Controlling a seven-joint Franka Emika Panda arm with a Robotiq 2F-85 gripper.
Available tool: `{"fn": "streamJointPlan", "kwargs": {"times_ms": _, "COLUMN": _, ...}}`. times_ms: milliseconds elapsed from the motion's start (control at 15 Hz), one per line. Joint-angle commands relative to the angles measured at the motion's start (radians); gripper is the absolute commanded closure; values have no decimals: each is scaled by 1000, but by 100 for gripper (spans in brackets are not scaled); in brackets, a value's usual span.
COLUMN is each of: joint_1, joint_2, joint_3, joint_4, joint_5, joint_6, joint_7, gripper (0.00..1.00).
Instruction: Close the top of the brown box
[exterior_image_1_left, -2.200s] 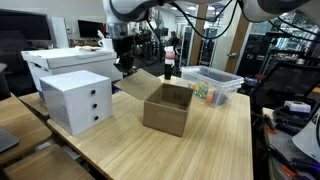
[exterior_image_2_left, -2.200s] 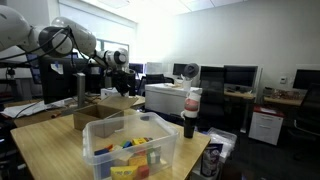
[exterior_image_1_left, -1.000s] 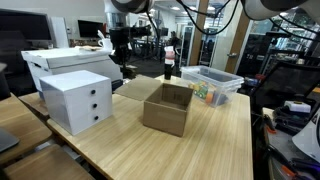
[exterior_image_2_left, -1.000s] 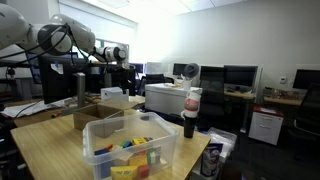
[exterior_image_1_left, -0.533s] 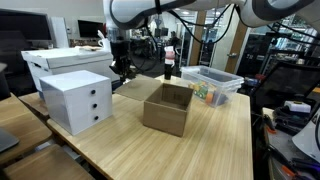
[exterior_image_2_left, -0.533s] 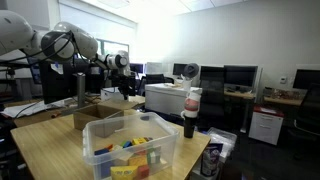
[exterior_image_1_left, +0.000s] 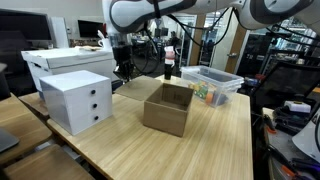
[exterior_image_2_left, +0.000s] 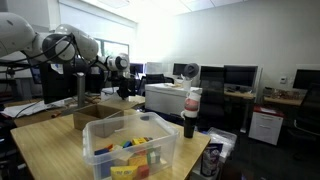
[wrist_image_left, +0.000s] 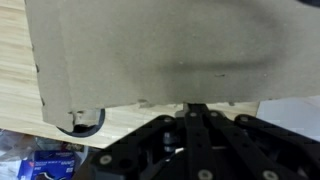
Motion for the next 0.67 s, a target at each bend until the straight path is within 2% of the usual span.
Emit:
{"fn": "streamJointPlan", "kwargs": {"times_ms": 0, "joint_1": 0, "joint_2": -22, "joint_3": 10, "joint_4": 22, "joint_5": 15, "joint_6": -136, "joint_7": -6, "gripper": 97}}
{"fn": "streamJointPlan", "kwargs": {"times_ms": 400, "joint_1": 14, "joint_2": -43, "joint_3": 20, "joint_4": 78, "joint_5": 15, "joint_6": -327, "joint_7": 11, "gripper": 98}}
{"fn": "streamJointPlan", "kwargs": {"times_ms": 600, "joint_1": 18, "joint_2": -52, "joint_3": 23, "joint_4": 90, "joint_5": 14, "joint_6": -365, "joint_7": 15, "gripper": 97}}
